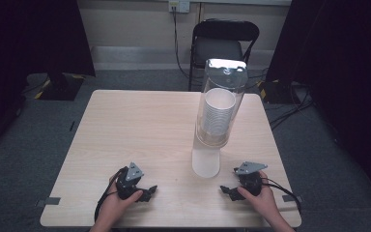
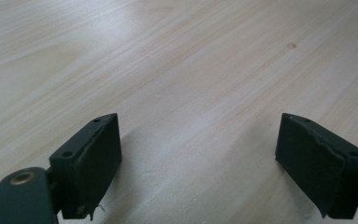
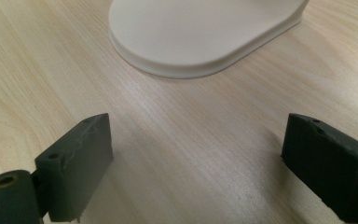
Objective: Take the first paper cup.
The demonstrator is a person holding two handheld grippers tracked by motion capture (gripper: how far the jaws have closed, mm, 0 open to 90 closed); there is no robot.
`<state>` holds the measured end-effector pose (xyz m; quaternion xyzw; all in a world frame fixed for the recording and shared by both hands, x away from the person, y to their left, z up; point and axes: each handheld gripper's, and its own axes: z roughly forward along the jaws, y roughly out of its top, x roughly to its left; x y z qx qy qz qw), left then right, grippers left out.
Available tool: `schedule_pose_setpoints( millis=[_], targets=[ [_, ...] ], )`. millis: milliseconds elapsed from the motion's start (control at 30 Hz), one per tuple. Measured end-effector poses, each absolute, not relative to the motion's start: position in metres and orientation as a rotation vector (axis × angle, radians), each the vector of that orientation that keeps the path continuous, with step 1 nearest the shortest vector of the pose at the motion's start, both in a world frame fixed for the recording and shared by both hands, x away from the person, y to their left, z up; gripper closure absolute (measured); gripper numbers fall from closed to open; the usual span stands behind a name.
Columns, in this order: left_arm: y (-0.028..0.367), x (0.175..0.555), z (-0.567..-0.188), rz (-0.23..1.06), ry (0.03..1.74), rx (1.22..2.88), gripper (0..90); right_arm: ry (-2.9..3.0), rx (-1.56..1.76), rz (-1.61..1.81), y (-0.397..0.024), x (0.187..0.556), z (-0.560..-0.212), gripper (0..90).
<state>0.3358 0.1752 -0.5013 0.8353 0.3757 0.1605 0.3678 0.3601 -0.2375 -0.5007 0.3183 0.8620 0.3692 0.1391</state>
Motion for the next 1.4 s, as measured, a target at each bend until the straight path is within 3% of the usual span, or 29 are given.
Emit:
schedule_pose_setpoints(
  millis=[233,267,333,433,500,1033,1400],
  targets=[
    [0.175,0.336,-0.501,0.412,0.965,2.146,13.8,2.520,0.894,1.065,-0.236,0.361,-0.501,4.1],
    [0.175,0.336,-0.502,0.411,0.974,2.132,13.8,2.519,0.882,1.071,-0.236,0.362,-0.501,5.4],
    [0.175,0.336,-0.502,0.411,0.973,2.132,13.8,2.492,0.892,1.099,-0.236,0.362,-0.500,18.2],
    [0.175,0.336,-0.502,0.410,0.973,2.134,13.8,2.486,0.920,1.179,-0.235,0.364,-0.495,15.0],
    [0.175,0.336,-0.501,0.410,0.973,2.134,13.8,2.458,0.914,1.229,-0.234,0.366,-0.489,19.4],
    [0.175,0.336,-0.501,0.408,0.966,2.139,13.8,2.308,0.869,1.446,-0.206,0.394,-0.435,17.7],
    [0.176,0.336,-0.501,0.407,0.953,2.149,13.8,2.239,0.854,1.495,-0.197,0.409,-0.422,19.5]
  ],
)
